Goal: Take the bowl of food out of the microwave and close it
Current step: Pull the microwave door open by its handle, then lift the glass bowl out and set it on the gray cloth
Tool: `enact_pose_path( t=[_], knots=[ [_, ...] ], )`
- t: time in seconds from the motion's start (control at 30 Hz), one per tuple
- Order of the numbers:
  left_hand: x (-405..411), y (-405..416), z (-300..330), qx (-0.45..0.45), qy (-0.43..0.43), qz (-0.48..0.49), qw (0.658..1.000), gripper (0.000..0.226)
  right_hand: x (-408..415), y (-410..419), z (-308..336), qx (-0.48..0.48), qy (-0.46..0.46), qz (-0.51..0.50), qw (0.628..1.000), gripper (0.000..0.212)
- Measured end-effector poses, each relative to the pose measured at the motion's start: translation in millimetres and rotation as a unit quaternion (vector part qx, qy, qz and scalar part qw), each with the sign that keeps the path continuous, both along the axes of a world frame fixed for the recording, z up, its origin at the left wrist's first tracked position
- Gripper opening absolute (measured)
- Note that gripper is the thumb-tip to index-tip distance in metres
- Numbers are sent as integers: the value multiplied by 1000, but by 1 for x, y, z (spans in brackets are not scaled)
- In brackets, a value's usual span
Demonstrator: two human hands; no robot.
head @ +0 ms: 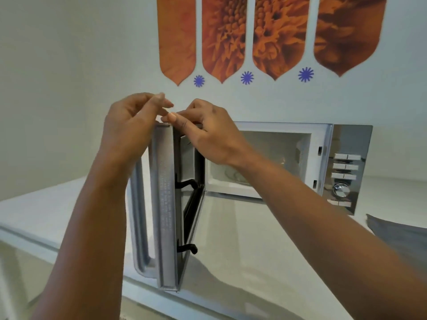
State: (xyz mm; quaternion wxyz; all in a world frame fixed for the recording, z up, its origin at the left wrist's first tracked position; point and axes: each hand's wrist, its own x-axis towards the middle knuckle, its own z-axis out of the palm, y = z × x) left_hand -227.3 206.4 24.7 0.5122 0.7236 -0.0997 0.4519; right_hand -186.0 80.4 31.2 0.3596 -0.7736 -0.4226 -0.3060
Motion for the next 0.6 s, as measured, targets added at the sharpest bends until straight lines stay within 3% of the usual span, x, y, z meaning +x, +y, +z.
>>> enact_pose_path(
  t=[0.23, 0.43, 0.6],
  knots=[
    [-2, -8, 17, 206, 64, 209, 954, 39, 18, 15, -14, 37, 23, 94, 995, 32],
    [7, -10, 17, 277, 109, 357, 886, 40, 35, 21, -24, 1, 7, 139, 990, 54],
    [16, -3, 11, 327, 155, 416, 835, 32, 54, 12, -39, -70, -20, 98, 993, 65]
  ],
)
